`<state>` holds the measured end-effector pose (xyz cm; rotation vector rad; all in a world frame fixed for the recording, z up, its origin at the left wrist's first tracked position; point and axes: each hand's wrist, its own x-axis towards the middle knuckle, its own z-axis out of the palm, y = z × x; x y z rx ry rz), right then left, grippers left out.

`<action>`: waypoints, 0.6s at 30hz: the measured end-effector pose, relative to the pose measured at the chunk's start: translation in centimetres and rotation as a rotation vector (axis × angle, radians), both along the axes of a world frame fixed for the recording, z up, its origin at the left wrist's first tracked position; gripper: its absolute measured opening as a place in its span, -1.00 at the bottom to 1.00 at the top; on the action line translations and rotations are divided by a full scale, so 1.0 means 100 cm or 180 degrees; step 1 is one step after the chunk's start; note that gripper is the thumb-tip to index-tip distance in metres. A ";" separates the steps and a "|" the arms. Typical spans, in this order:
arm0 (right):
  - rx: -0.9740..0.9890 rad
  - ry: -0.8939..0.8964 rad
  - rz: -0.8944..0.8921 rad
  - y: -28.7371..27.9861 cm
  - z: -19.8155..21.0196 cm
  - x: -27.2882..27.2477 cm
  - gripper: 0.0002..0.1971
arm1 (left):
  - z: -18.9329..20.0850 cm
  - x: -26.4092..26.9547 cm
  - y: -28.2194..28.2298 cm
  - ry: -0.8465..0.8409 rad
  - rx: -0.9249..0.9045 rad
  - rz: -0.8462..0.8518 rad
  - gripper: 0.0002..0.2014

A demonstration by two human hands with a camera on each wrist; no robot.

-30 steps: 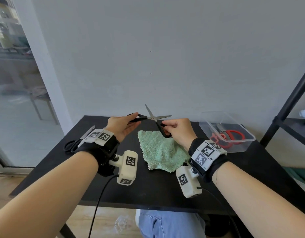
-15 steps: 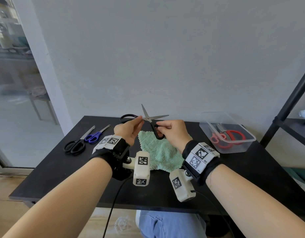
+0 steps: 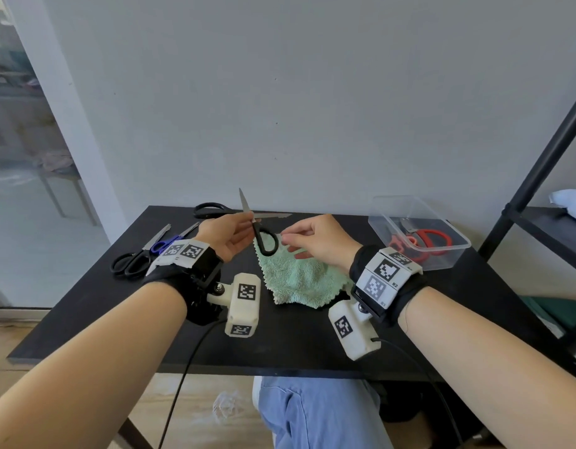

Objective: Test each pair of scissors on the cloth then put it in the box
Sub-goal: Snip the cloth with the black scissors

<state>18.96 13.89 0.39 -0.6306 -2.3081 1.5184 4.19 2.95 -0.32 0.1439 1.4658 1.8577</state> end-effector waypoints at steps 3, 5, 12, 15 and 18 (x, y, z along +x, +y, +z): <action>0.0231 -0.0481 0.0201 0.000 -0.002 0.008 -0.78 | -0.002 -0.006 -0.015 0.0112 -0.0201 -0.0052 -0.79; 0.0496 -0.0894 0.0416 -0.002 -0.005 0.010 -0.76 | -0.003 -0.006 -0.023 0.0275 -0.0345 -0.0157 -0.79; 0.1473 -0.1950 0.0671 -0.019 -0.023 0.005 -0.67 | -0.006 -0.002 -0.041 0.0561 -0.0498 -0.0388 -0.88; 0.1724 -0.2121 0.0613 -0.020 -0.027 0.000 -0.69 | -0.005 -0.002 -0.046 0.0635 -0.0484 -0.0495 -0.91; 0.1804 -0.2119 0.0530 -0.016 -0.026 -0.003 -0.74 | -0.004 -0.005 -0.049 0.0699 -0.0422 -0.0554 -0.84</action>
